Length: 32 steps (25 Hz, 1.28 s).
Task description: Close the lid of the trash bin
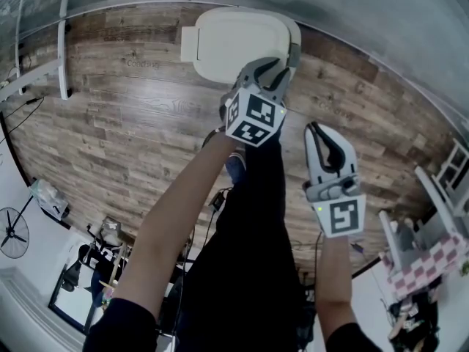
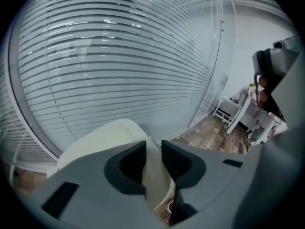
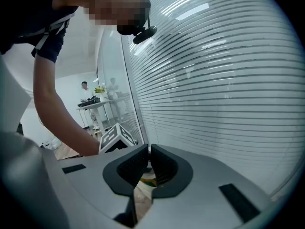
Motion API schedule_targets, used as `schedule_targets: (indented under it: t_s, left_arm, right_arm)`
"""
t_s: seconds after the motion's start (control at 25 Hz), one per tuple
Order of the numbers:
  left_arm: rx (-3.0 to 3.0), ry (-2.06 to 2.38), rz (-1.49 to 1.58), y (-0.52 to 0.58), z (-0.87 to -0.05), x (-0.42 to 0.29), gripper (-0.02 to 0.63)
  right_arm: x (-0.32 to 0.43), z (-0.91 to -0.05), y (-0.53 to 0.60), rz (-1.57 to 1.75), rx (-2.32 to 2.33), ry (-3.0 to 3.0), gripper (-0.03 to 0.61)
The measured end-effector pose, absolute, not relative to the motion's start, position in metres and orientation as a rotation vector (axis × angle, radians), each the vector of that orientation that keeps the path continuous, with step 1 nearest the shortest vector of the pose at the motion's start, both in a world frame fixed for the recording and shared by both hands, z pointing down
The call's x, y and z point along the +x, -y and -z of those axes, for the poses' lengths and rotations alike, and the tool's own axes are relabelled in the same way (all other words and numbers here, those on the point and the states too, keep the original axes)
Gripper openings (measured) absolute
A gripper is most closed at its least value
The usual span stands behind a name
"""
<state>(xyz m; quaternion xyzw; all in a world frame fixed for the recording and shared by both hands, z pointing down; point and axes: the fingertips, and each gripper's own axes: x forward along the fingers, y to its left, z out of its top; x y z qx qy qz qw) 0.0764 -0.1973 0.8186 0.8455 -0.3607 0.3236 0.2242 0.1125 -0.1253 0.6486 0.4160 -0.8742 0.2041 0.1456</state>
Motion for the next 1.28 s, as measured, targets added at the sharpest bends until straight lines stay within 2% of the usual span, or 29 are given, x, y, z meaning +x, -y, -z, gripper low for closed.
schedule_targets:
  t_s: [0.16,0.28,0.76,1.04,1.28]
  left_arm:
    - [2.289,0.996,-0.922,0.196,-0.829,0.078,0.094]
    - [2.252,1.009,-0.945,0.195,-0.84,0.076,0.055]
    - [2.162,0.97,-1.035,0.188,-0.875,0.076,0.052]
    - [2.158,0.977,-1.073,0.187,-0.883,0.077,0.054]
    - [2.151,0.947,-1.075,0.188,-0.885,0.083,0.107]
  right_arm:
    - [0.111,-0.653,0.116,-0.608,1.169,2.517,0.009]
    - [0.112,-0.656,0.112,-0.621,1.159,2.512,0.009]
    - [0.121,-0.661,0.111,-0.635,1.158,2.502,0.009]
    - [0.126,-0.668,0.106,-0.648,1.151,2.486,0.009]
    - [0.128,-0.669,0.105,-0.65,1.152,2.483,0.009]
